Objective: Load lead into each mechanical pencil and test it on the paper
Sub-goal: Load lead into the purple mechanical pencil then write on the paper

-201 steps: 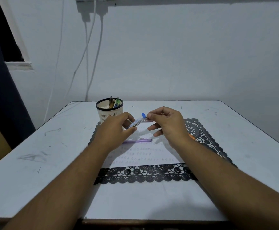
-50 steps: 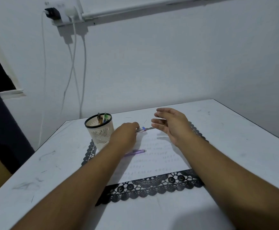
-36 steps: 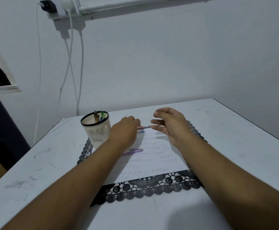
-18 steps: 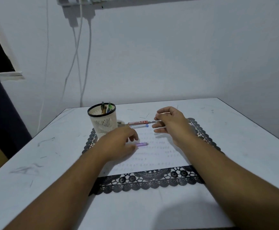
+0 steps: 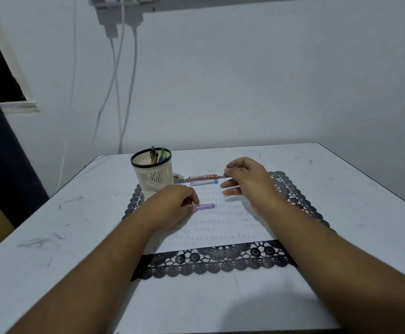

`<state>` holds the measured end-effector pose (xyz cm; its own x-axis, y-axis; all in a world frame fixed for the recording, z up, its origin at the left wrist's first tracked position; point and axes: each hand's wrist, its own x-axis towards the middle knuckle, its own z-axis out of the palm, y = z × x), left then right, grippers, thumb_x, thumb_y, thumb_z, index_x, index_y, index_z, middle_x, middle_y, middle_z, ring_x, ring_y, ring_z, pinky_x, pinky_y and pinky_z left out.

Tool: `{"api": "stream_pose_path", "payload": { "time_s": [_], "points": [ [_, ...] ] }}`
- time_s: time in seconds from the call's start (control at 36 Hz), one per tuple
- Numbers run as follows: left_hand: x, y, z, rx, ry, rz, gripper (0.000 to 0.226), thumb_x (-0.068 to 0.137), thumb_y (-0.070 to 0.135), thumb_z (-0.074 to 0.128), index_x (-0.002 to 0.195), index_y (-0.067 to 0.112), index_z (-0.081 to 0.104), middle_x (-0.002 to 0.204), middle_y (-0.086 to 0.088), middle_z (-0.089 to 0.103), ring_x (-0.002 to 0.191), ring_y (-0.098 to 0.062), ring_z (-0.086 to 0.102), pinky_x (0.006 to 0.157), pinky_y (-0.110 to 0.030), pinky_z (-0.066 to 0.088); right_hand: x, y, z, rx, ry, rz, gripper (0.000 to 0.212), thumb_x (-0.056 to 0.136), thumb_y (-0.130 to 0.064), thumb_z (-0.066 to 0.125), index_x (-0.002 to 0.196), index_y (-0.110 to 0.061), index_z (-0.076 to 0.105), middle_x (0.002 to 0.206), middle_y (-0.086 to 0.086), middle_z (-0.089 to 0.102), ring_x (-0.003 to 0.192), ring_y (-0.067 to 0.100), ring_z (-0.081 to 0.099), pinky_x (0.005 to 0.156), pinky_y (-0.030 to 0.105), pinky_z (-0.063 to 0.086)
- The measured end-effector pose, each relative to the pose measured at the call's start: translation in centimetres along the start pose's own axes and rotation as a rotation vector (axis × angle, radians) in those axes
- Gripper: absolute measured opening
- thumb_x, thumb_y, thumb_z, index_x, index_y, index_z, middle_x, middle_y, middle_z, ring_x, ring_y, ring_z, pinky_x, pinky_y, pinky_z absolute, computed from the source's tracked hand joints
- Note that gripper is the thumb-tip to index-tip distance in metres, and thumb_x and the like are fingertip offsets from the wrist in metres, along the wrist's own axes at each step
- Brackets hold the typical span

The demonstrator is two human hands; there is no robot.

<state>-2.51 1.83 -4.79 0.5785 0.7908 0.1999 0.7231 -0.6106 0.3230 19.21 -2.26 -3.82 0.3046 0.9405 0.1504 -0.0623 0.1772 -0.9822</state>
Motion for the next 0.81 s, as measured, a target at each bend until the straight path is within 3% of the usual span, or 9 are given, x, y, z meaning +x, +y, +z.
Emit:
{"api": "stream_pose_path", "payload": {
  "time_s": [0.06, 0.17, 0.36, 0.5, 0.81],
  "points": [
    [-0.1, 0.0, -0.2, -0.013, 0.028, 0.010, 0.015, 0.097, 0.021, 0.066, 0.109, 0.026, 0.073, 0.093, 0.017, 0.062, 0.085, 0.001, 0.058, 0.070, -0.020, 0.046, -0.1, -0.1, 0.1, 0.004, -0.002, -0.006, 0.004, 0.097, -0.002, 0.067, 0.100, -0.005, 0.066, 0.088, 0.012, 0.070, 0.071, 0.027, 0.071, 0.064, 0.040, 0.061],
    [0.0, -0.2, -0.6, -0.104, 0.083, 0.020, 0.017, 0.102, 0.021, 0.061, 0.114, 0.030, 0.069, 0.096, 0.020, 0.057, 0.087, 0.003, 0.055, 0.069, -0.016, 0.037, 0.0, -0.4, 0.2, 0.029, 0.005, -0.020, 0.005, 0.097, -0.001, 0.066, 0.099, -0.005, 0.066, 0.088, 0.011, 0.070, 0.071, 0.025, 0.071, 0.061, 0.037, 0.061],
    [0.2, 0.6, 0.1, -0.108, 0.133, 0.017, 0.010, 0.105, 0.022, 0.053, 0.101, 0.029, 0.059, 0.099, 0.011, 0.054, 0.087, -0.003, 0.051, 0.070, -0.018, 0.035, -0.1, -0.6, 0.1, 0.040, 0.024, -0.027, 0.006, 0.098, 0.000, 0.065, 0.101, -0.005, 0.066, 0.089, 0.010, 0.070, 0.070, 0.023, 0.073, 0.063, 0.038, 0.062],
    [0.0, 1.6, 1.0, -0.041, 0.122, -0.011, 0.004, 0.098, 0.029, 0.065, 0.099, 0.025, 0.065, 0.096, 0.010, 0.058, 0.084, -0.007, 0.055, 0.071, -0.029, 0.048, -0.3, -0.8, 0.1, 0.043, 0.026, -0.023, 0.006, 0.098, 0.000, 0.064, 0.102, -0.004, 0.066, 0.089, 0.010, 0.071, 0.070, 0.023, 0.074, 0.063, 0.037, 0.063],
    [0.1, 2.0, 1.4, 0.018, 0.120, -0.044, 0.011, 0.099, 0.020, 0.060, 0.092, 0.017, 0.068, 0.086, 0.002, 0.064, 0.080, -0.015, 0.058, 0.075, -0.039, 0.051, -0.9, -1.0, 0.4, 0.054, 0.010, -0.038, 0.006, 0.098, 0.001, 0.063, 0.102, -0.003, 0.064, 0.087, 0.010, 0.069, 0.069, 0.024, 0.074, 0.056, 0.034, 0.061]
  ]
}}
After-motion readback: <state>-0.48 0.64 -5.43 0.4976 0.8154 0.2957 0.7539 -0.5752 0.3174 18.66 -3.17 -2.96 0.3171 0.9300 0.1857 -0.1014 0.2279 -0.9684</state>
